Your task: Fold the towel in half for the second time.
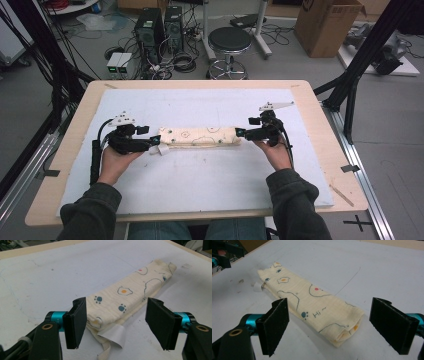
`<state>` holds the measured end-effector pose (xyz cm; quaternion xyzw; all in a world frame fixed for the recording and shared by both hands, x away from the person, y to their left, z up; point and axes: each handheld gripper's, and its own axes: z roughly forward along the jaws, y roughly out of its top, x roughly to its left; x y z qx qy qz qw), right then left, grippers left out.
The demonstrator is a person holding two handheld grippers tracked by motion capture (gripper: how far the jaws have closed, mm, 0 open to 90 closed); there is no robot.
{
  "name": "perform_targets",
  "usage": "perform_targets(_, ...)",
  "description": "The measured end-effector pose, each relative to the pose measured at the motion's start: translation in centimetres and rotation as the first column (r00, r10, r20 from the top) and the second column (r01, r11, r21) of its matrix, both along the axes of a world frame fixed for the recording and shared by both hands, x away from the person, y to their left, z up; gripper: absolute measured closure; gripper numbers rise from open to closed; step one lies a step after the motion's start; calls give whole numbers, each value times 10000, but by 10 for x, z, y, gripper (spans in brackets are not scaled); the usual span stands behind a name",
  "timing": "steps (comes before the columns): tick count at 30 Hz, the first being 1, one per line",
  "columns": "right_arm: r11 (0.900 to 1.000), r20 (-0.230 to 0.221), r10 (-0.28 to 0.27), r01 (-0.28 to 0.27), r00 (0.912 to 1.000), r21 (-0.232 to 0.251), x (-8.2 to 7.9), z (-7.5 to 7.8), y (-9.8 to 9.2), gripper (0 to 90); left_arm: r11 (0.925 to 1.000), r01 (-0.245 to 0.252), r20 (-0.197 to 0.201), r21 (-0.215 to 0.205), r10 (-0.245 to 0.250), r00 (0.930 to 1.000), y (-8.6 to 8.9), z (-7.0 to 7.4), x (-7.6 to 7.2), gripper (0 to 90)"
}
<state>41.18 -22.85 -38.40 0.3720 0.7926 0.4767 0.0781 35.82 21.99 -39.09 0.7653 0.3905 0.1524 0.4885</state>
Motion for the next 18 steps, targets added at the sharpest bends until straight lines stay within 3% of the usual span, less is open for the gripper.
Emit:
perform_targets(14,9999,148,100,-100,9998,-22,-12,5,-2,134,9984,411,186,400,-419,9989,-5,5,-13,325)
perform_targets(18,9999,165,101,-100,9998,-4,-15,3,-4,134,9988,348,215,349,-355,9991,-5,2,-16,324)
